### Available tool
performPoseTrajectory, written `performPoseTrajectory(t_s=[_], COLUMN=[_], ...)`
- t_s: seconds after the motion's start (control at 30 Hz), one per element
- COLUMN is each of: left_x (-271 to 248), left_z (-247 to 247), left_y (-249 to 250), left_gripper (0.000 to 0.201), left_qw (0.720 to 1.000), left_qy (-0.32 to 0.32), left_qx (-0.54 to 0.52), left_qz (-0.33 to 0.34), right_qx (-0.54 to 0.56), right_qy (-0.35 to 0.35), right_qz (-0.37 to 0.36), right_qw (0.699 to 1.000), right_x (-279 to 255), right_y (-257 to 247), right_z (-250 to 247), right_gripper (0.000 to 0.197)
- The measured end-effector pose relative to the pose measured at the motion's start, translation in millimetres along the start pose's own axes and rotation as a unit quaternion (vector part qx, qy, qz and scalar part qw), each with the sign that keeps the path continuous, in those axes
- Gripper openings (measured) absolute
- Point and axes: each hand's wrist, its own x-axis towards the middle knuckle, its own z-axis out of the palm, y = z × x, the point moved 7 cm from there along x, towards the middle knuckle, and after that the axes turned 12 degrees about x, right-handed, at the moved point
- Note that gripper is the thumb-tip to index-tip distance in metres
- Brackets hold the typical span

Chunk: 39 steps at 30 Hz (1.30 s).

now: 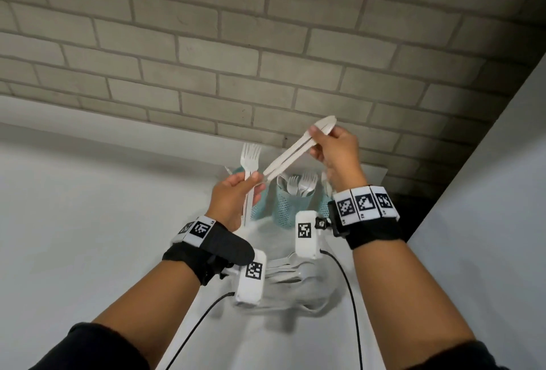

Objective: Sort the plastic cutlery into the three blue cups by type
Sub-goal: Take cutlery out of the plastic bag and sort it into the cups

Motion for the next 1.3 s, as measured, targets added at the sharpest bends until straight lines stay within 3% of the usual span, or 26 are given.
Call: performPoseTrajectory(t_s=[0.1, 0.23, 0.4, 0.57, 0.73, 0.77, 0.83, 0.93, 1.03, 1.1, 1.2, 1.3], left_x=[2.2, 1.1, 2.4, 7.2, 6.2, 5.8, 4.3, 0.5, -5.9, -10.3, -16.5, -22.3], left_z=[-13.9, -18.8, -25.2, -30.0, -22.7, -20.7, -17.5, -11.5, 1.9, 14.1, 30.9, 44.4], left_y=[4.8, 1.6, 0.3, 0.5, -3.9, -4.4, -4.0, -2.8, -1.3, -3.0, -9.3, -16.4], left_gripper=[0.008, 0.005, 0.016, 0.023, 0.021, 0.023, 0.027, 0.026, 0.024, 0.022, 0.024, 0.019], left_qw=[1.000, 1.000, 1.000, 0.999, 0.999, 0.999, 1.000, 1.000, 0.998, 0.994, 0.988, 0.983], left_qy=[0.019, 0.026, 0.025, 0.020, 0.018, 0.016, 0.012, -0.003, -0.051, -0.090, -0.124, -0.137], left_qx=[-0.019, -0.003, 0.012, 0.002, -0.008, -0.006, 0.001, 0.011, 0.030, 0.053, 0.089, 0.114], left_qz=[0.010, -0.001, -0.007, -0.026, -0.038, -0.036, -0.027, -0.018, -0.019, -0.025, -0.032, -0.037], right_qx=[0.002, -0.112, -0.267, -0.349, -0.440, -0.429, -0.357, -0.206, -0.190, -0.203, -0.251, -0.226], right_qy=[0.034, 0.012, -0.064, -0.107, -0.180, -0.180, -0.146, -0.149, -0.261, -0.293, -0.272, -0.208], right_qz=[-0.083, -0.145, -0.134, -0.121, -0.135, -0.141, -0.151, -0.084, -0.006, -0.007, -0.024, -0.006], right_qw=[0.996, 0.983, 0.952, 0.923, 0.869, 0.874, 0.910, 0.964, 0.946, 0.934, 0.929, 0.952], right_x=[8.6, 9.1, 7.1, 7.7, 6.7, 6.3, 4.0, -2.1, -16.8, -22.7, -19.9, -9.5], right_y=[-5.3, 25.5, 75.7, 87.6, 94.8, 92.3, 78.2, 66.2, 68.9, 65.1, 53.8, 36.4], right_z=[10.6, 39.7, 67.9, 76.6, 80.6, 78.8, 71.4, 60.5, 59.1, 52.1, 30.4, 0.1], right_gripper=[0.005, 0.005, 0.017, 0.031, 0.022, 0.021, 0.025, 0.035, 0.048, 0.043, 0.022, 0.014])
